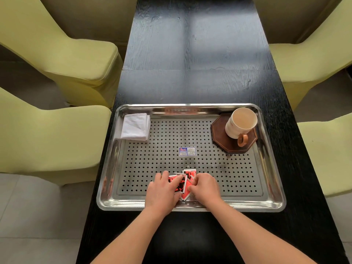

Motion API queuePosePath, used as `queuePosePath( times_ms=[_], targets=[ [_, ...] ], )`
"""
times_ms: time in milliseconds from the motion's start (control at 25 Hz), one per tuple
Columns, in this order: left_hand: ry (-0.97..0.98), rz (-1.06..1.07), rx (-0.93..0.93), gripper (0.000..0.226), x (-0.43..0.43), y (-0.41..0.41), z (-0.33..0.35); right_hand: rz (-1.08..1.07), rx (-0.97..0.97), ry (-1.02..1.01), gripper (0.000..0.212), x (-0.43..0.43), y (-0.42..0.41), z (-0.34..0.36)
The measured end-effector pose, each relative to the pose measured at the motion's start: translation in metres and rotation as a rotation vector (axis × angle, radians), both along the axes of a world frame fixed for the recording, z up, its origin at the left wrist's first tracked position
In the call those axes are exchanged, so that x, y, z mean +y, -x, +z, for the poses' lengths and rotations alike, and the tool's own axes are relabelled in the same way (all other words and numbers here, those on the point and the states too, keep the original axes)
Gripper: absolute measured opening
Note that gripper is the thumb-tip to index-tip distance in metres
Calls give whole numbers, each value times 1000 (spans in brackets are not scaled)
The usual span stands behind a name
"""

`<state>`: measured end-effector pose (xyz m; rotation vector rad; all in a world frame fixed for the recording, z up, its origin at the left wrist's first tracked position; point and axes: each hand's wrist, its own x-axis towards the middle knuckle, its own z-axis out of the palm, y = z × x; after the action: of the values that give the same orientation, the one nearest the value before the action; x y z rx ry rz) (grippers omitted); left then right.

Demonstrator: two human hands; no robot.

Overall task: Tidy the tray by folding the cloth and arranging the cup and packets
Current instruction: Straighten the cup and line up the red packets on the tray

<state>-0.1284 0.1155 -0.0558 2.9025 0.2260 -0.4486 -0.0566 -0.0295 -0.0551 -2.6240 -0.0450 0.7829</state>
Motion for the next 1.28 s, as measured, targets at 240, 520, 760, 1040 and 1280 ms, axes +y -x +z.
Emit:
queuePosePath(
  times_ms=[240,520,760,1040,1280],
  targets=[
    [-1,37,-36,57,-1,5,-5,9,-84,38,19,-8,-1,1],
    [4,42,-45,56,0,3,-6,-56,59,161,33,-5,-2,6],
    [12,28,-51,55,2,4,-7,-124,-36,-104,21,-23,0,25],
    [85,51,-13,66,2,7,-4,196,-283,-382,10,-35,2,39],
    [294,142,-29,66,14,15,1,637,-208,-127,10,-34,16,21]
  ],
)
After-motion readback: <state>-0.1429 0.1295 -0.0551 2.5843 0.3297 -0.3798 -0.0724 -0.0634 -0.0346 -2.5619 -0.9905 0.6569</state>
